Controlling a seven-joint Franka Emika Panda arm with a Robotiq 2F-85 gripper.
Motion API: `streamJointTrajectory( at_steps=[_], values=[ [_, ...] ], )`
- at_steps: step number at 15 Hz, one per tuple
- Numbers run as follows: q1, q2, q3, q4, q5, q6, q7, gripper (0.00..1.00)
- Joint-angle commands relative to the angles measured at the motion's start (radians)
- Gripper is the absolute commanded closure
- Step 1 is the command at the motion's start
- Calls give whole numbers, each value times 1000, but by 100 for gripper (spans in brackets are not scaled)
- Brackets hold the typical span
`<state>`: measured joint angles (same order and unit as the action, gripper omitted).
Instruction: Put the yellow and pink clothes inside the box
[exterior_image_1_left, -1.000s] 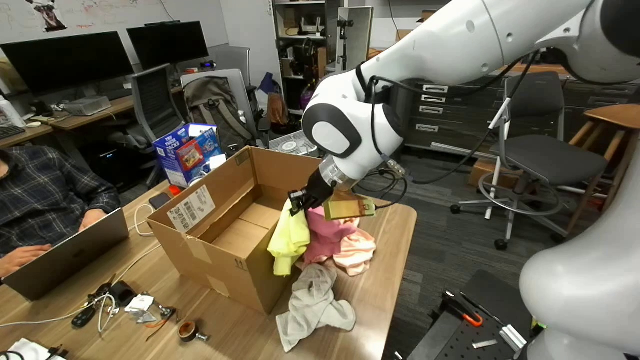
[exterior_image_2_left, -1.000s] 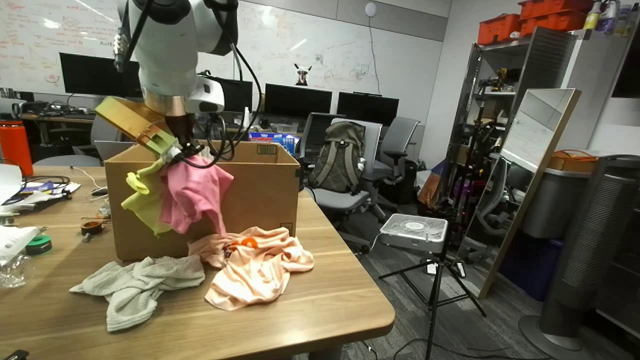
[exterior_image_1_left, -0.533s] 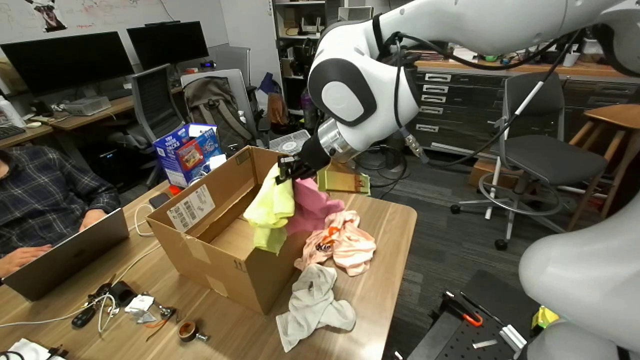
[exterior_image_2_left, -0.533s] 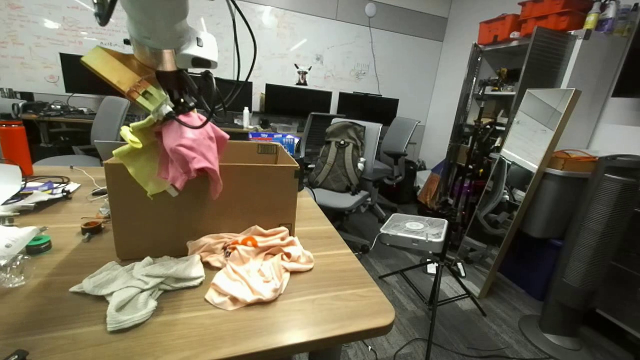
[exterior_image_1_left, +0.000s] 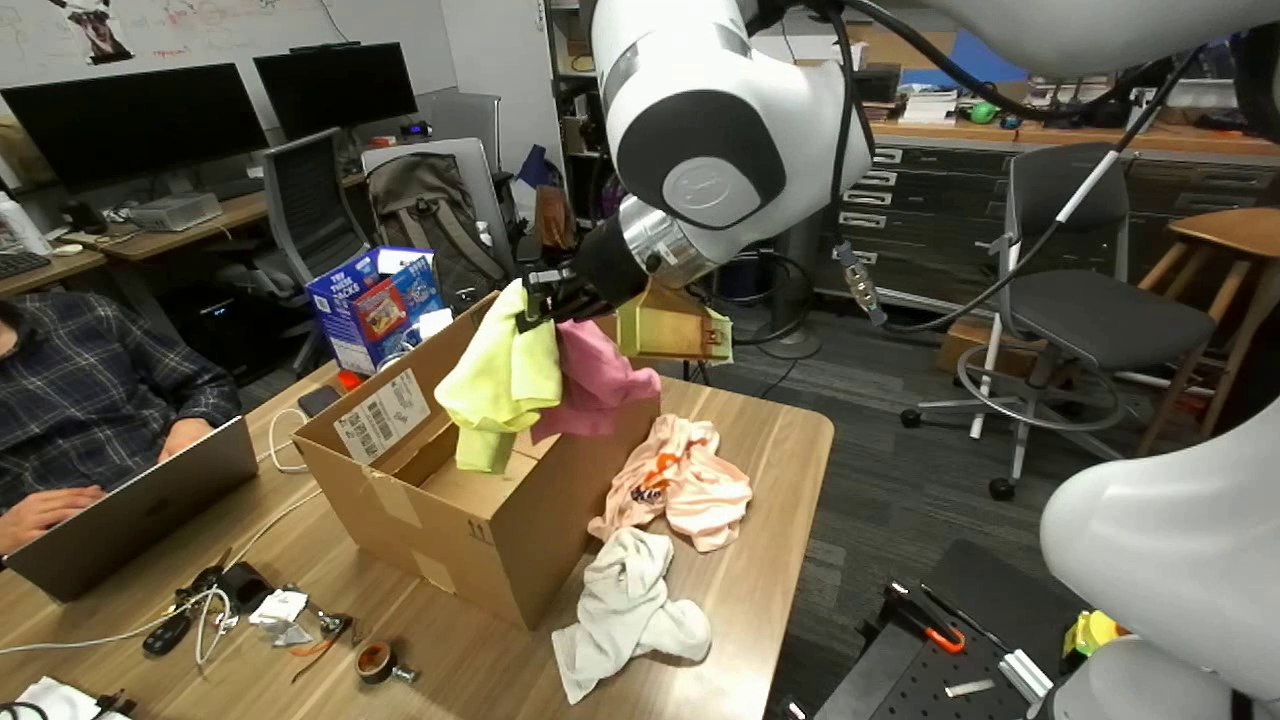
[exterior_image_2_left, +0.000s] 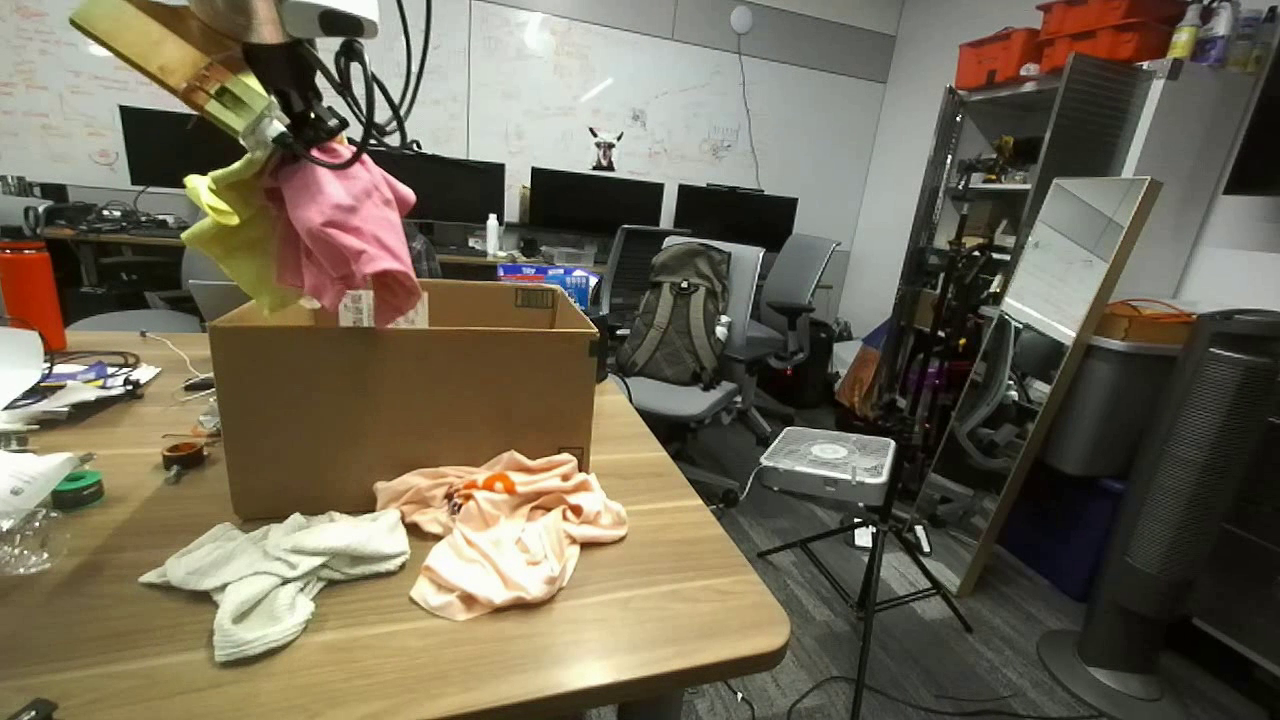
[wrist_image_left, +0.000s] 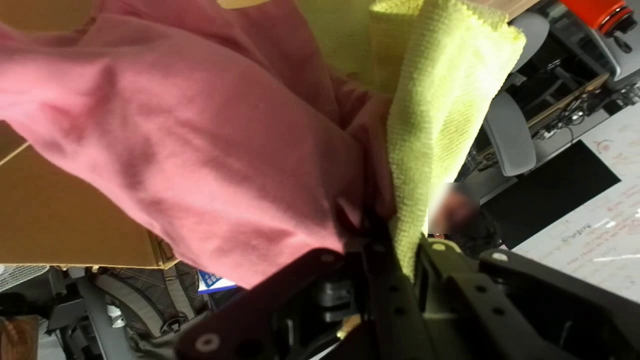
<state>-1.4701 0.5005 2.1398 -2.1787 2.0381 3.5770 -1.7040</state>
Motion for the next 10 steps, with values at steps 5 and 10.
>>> streamJointTrajectory(
  at_steps=[5,10],
  values=[
    [200,-30,8,-31,-242,244,220,95],
    [378,-50,-117,-9,-297,394,203,93]
  ],
)
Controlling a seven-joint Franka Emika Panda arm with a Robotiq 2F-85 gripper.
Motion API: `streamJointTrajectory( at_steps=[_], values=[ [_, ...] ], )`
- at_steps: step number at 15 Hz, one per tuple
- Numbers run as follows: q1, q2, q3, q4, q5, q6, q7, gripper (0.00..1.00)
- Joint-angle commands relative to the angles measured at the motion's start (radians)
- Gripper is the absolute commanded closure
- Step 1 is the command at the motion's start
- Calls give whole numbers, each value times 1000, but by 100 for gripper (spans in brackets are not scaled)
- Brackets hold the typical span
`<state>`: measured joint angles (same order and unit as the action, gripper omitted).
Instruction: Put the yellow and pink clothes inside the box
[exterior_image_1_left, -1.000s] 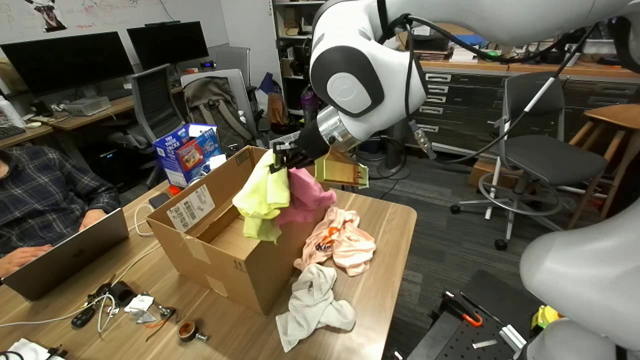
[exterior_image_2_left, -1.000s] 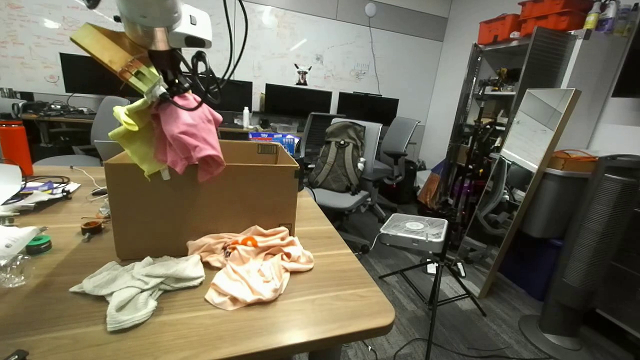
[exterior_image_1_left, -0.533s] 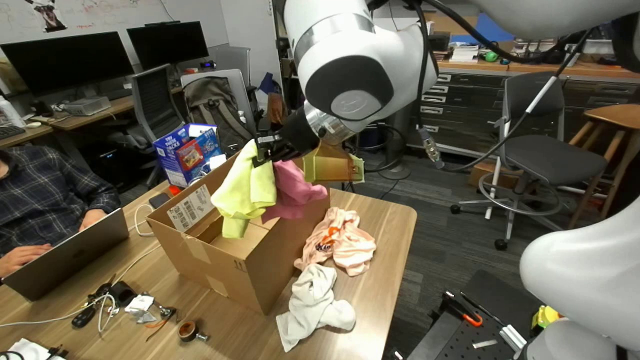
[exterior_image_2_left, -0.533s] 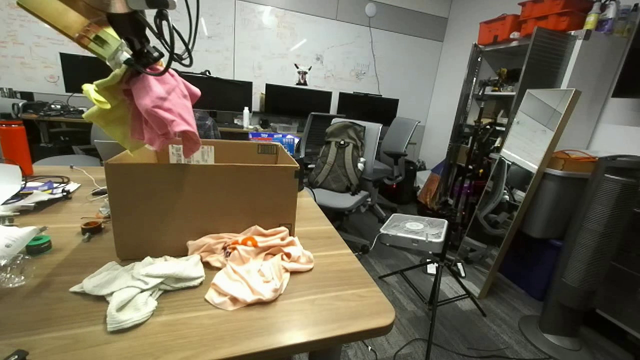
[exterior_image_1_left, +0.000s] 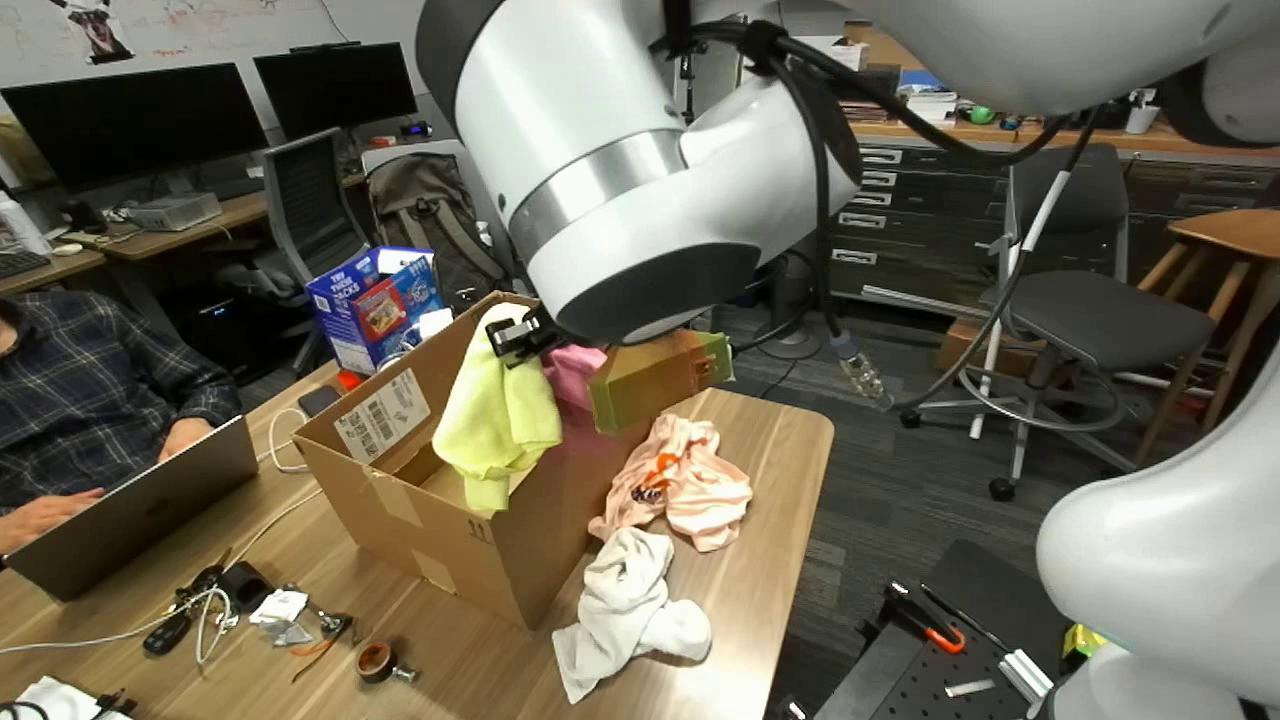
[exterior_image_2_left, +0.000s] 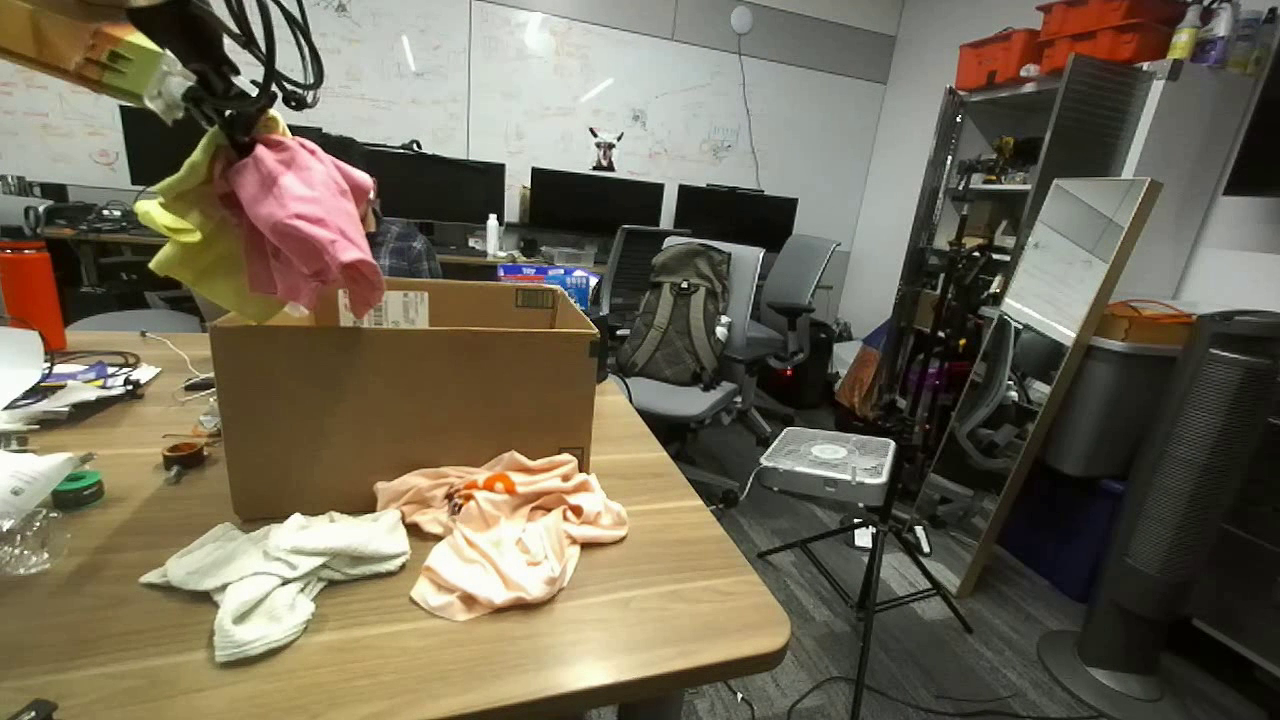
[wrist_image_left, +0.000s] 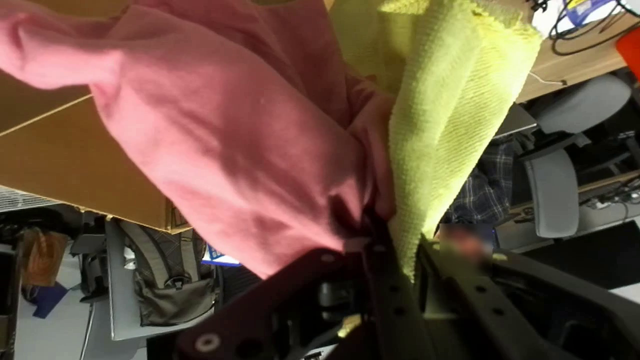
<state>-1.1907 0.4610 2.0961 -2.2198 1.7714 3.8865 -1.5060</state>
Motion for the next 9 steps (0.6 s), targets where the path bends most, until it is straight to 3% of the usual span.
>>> streamJointTrajectory(
  at_steps=[1,5,9],
  values=[
    [128,-10,-97,38,-30,105,3,93],
    [233,14,-184,81,27,177,-51,93],
    [319,61,-223,159,153,285,-160,94]
  ],
)
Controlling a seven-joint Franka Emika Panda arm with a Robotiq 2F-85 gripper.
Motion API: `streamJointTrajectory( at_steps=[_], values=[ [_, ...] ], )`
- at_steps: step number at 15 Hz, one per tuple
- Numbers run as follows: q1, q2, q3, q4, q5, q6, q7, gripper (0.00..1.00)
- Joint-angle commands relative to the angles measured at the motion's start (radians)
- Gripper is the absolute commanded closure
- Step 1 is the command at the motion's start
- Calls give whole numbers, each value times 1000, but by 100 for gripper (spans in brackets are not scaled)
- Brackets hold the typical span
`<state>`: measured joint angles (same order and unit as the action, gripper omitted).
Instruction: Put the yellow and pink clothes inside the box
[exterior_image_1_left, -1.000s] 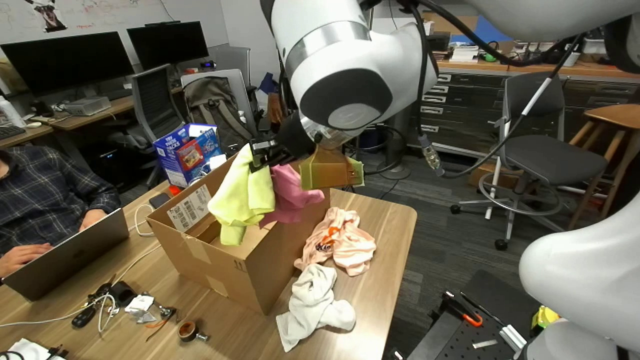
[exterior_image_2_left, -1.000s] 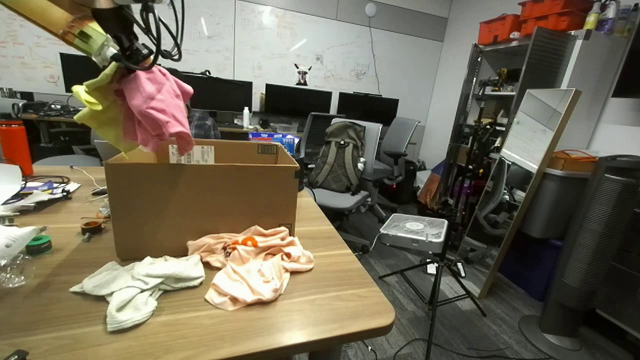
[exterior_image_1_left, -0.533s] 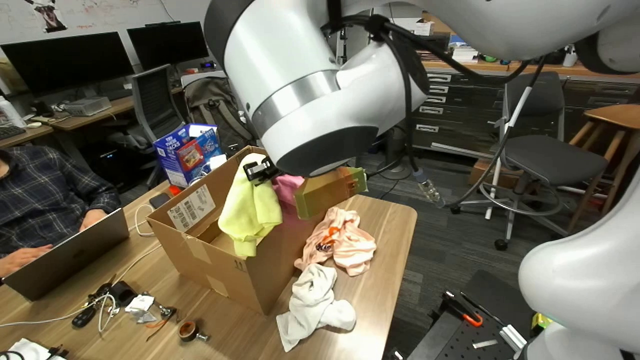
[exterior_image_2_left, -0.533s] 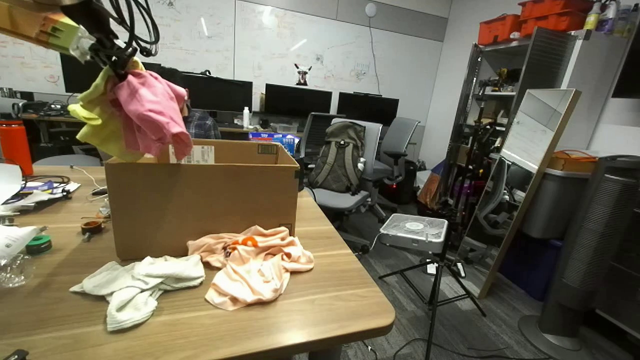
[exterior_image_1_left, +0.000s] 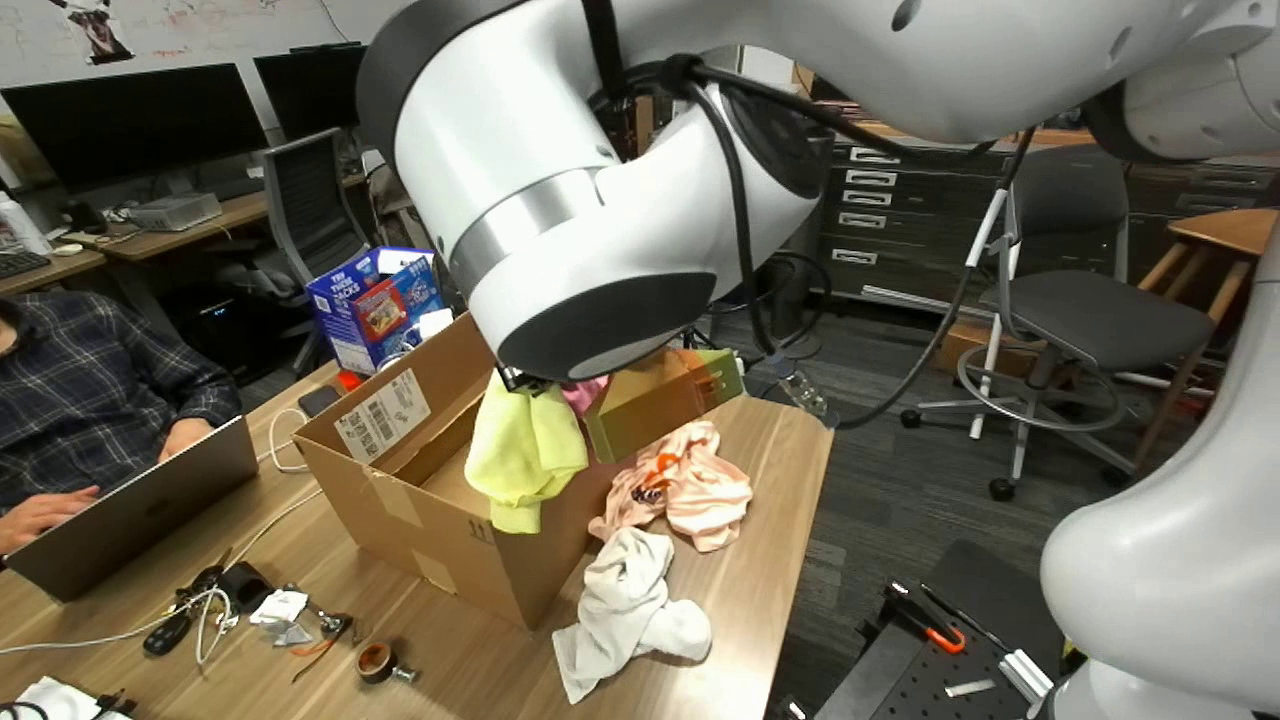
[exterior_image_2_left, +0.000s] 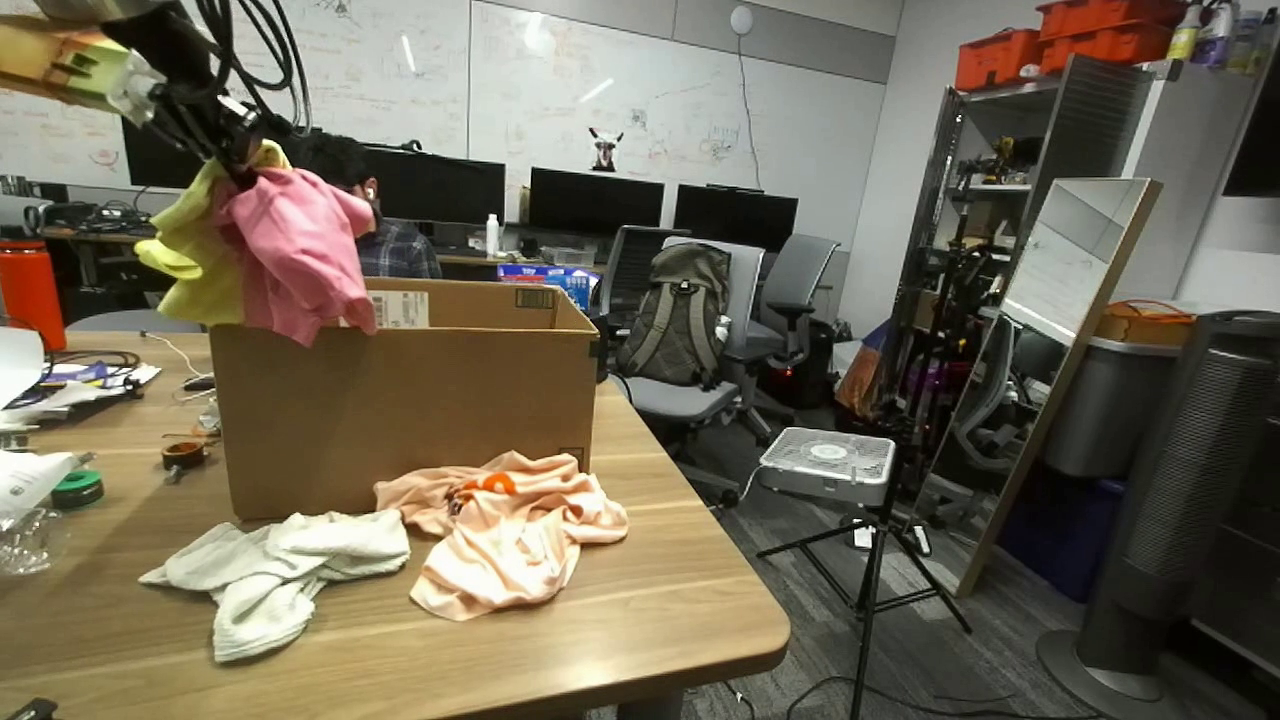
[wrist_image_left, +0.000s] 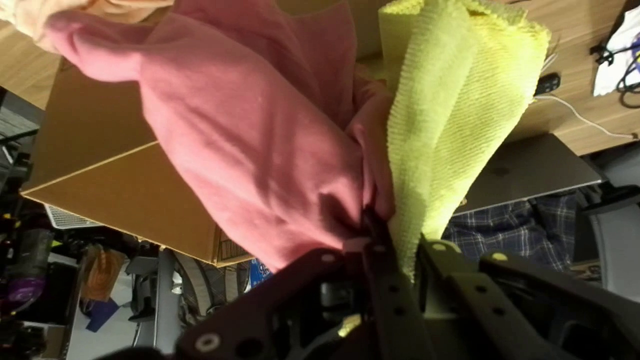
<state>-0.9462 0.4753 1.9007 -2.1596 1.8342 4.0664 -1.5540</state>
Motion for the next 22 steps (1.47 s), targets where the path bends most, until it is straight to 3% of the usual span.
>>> streamJointTrajectory(
  at_steps=[1,4,5,7,16,22],
  values=[
    [93,46,-32,122,116,137,-131,94],
    [150,44,-37,202,185,243,-193,95],
    [100,-81,-52,221,286,157,-247,95],
    [104,-123,-65,262,371,151,-308,95],
    [165,-267,-99,388,480,178,-368,94],
    [268,-302,-237,448,480,175,-303,94]
  ],
)
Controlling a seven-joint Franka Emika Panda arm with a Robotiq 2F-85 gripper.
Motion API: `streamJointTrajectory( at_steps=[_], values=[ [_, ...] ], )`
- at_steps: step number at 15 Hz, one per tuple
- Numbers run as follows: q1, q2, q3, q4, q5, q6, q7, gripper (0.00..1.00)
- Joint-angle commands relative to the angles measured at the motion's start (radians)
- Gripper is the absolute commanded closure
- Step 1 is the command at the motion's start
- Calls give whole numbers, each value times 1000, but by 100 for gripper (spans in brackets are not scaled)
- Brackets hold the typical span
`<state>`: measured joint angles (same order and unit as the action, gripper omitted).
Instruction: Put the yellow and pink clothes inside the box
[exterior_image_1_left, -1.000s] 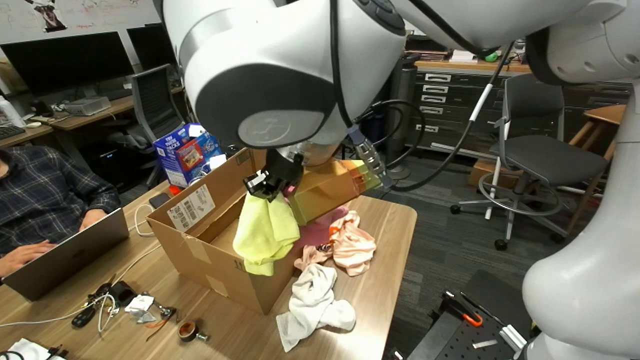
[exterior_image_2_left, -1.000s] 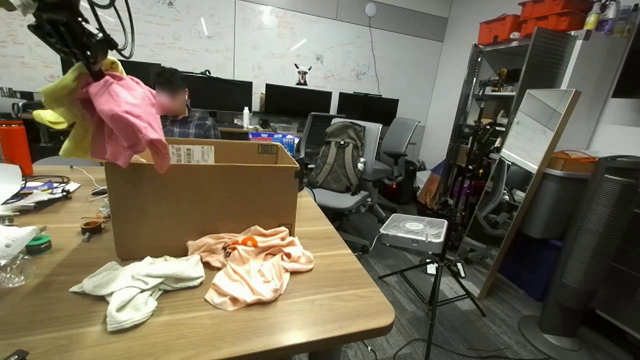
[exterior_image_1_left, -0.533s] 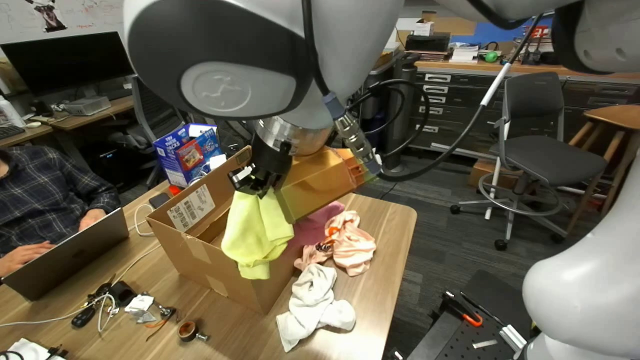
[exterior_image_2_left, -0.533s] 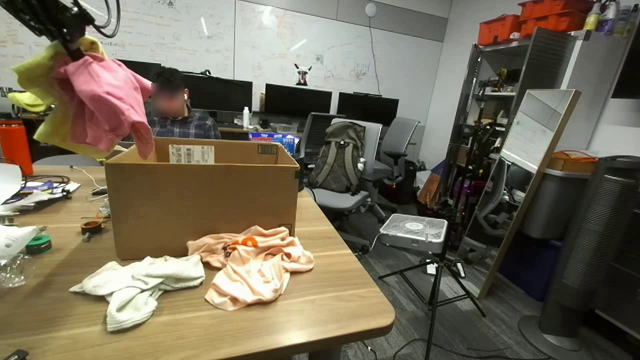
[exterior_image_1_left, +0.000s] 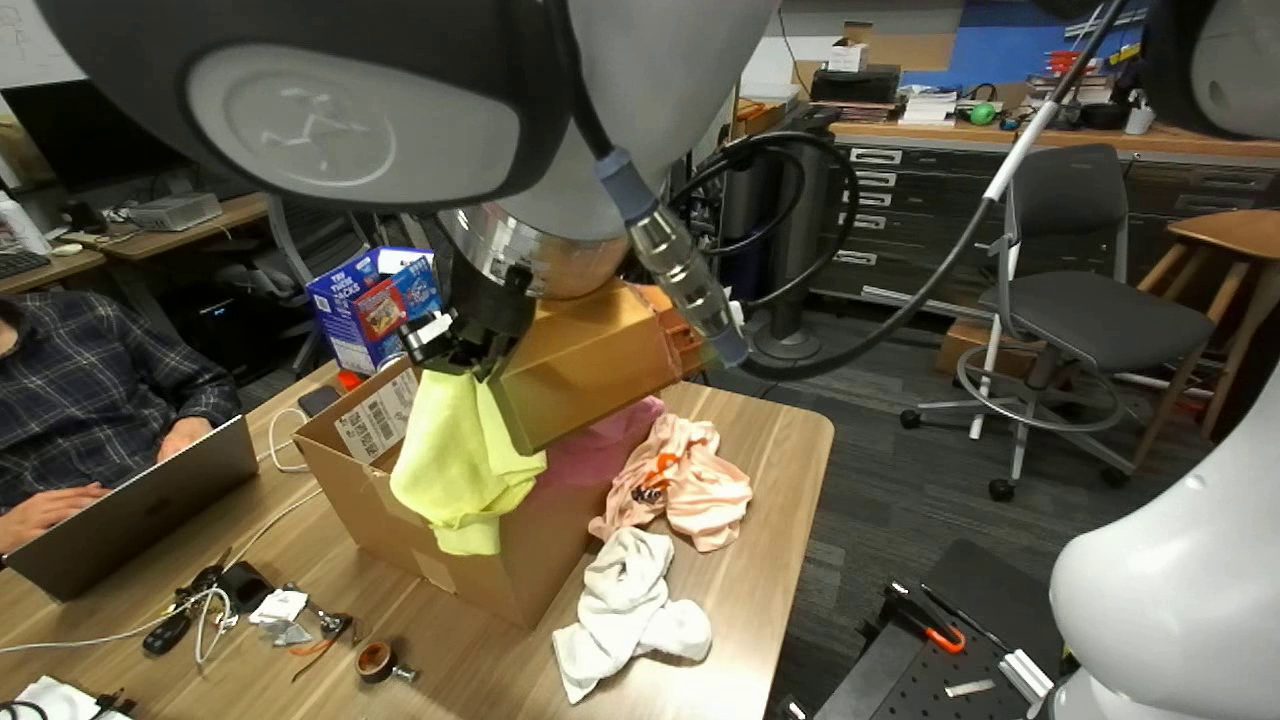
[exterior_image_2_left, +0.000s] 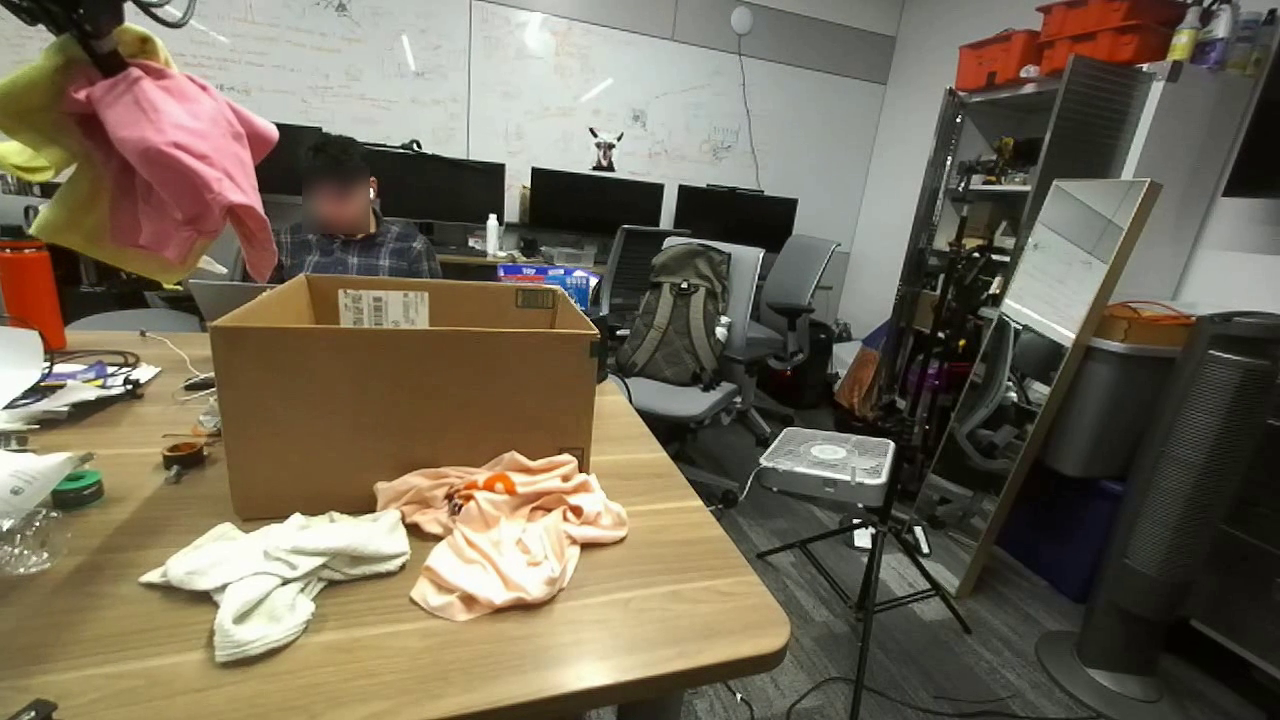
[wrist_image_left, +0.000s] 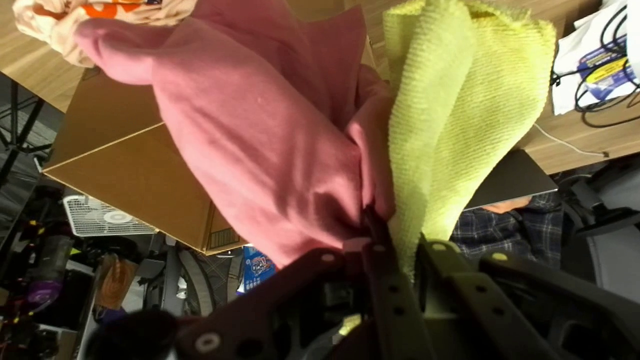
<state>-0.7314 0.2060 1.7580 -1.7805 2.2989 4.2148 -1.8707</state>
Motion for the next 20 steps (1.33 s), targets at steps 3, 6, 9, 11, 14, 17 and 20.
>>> streamJointTrajectory(
  at_steps=[3,6,9,11,14,17,20],
  values=[
    [110,-26,-221,79,-6,32,89,94],
    [180,-12,-363,99,-8,35,142,94],
    [266,0,-505,111,-6,36,182,94],
    [330,11,-584,116,-10,37,198,94],
    [486,18,-739,137,7,35,190,94],
    [632,54,-844,173,28,38,162,94],
    [761,125,-890,279,45,27,121,94]
  ],
)
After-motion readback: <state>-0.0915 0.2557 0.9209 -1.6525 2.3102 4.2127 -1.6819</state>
